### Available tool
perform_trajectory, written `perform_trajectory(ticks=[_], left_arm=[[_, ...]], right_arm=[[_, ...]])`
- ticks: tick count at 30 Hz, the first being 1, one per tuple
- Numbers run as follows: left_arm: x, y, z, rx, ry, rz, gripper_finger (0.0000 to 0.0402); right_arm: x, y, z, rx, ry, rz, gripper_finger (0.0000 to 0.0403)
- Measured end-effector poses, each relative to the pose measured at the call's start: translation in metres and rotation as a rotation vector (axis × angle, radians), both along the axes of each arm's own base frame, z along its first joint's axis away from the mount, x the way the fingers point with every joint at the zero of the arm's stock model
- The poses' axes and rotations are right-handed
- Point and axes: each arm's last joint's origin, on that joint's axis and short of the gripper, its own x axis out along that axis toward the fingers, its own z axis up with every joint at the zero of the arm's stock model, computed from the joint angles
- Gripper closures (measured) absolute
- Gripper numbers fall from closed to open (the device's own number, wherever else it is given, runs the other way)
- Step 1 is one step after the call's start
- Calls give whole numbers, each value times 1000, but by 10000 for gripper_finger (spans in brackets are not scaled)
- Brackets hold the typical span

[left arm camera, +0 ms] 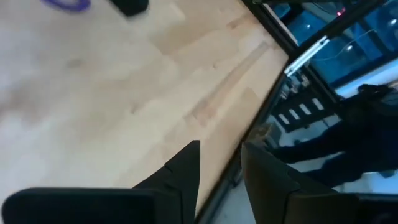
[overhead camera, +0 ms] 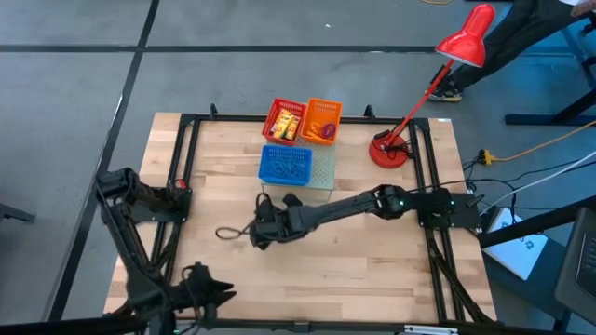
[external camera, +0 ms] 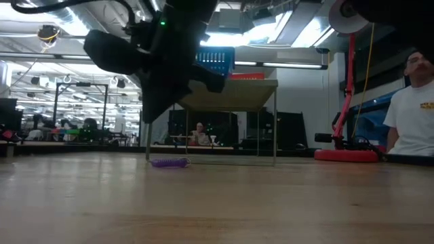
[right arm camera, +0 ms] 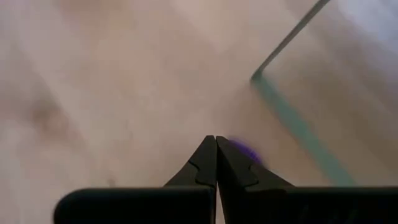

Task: Pick & Place Office Desk Supplies
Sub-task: Put the violet spring keychain into the orange basket on the shelf

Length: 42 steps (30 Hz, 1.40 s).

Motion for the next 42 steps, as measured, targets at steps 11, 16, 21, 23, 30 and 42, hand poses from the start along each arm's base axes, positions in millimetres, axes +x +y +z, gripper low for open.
perform_trajectory(ticks=[11, 16, 21, 23, 30, 42], left_arm=[[-10, -5, 0, -99, 61, -21, 268], [-8, -5, -1, -114, 85, -24, 267], [-1, -2, 0, -116, 79, -3, 270], [1, -1, 0, -113, 78, 3, 270], [6, 1, 0, -116, 74, 13, 270], [7, -2, 1, -142, 67, 7, 270]], right_arm=[[5, -19, -15, -24, -56, -116, 403], [4, -18, -40, 40, -48, -109, 403], [4, -16, -44, 59, -71, -117, 403], [4, -16, -46, 60, -65, -110, 403], [4, -16, -46, 56, -66, -95, 403], [8, -18, -50, 92, -129, -83, 403]])
